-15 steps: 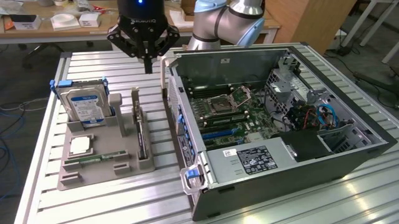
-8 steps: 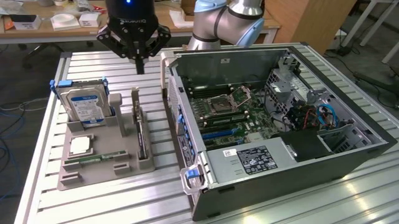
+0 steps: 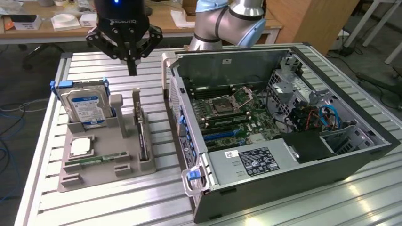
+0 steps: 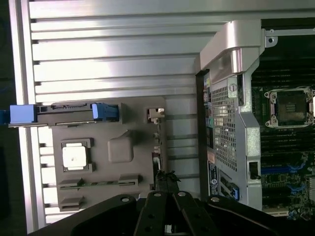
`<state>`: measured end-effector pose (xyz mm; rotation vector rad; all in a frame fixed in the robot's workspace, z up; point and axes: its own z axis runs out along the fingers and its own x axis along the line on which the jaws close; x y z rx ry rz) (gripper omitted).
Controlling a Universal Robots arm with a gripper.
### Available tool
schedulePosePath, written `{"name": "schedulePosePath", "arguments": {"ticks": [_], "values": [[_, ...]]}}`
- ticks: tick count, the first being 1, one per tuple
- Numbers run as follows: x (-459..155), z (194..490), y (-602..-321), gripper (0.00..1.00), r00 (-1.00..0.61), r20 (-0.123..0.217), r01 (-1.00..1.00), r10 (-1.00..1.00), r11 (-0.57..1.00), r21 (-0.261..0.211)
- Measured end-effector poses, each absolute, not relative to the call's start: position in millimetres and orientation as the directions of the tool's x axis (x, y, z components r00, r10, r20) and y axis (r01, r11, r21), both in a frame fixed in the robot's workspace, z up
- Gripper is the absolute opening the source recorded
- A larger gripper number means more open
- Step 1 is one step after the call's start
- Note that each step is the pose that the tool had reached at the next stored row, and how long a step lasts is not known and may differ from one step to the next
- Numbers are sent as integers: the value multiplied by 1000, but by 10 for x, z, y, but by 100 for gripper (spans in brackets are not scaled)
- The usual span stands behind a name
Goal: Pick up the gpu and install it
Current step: 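Reach for the gpu, then pick up the gpu and move the gpu toward the slot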
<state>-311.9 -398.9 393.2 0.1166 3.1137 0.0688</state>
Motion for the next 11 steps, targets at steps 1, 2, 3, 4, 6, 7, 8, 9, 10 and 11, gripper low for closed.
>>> {"name": "schedulePosePath", "arguments": {"ticks": [1,2,3,4,6,7,8,9,10,11], "values": [[-3138,3932,-3989,10,-997,-23,74,75,996,45],[-3156,3932,-3989,10,-997,-23,74,75,996,45],[-3174,3932,-3989,10,-997,-23,74,75,996,45],[-3193,3931,-3989,10,-997,-23,74,75,996,45],[-3211,3931,-3988,10,-997,-23,74,75,996,45],[-3211,3932,-3988,10,-997,-23,74,75,996,45],[-3211,3932,-3989,10,-997,-23,74,75,996,45],[-3212,3932,-3989,10,-997,-23,74,75,996,45],[-3212,3932,-3988,10,-997,-23,74,75,996,45],[-3212,3932,-3989,10,-997,-23,74,75,996,45]]}}
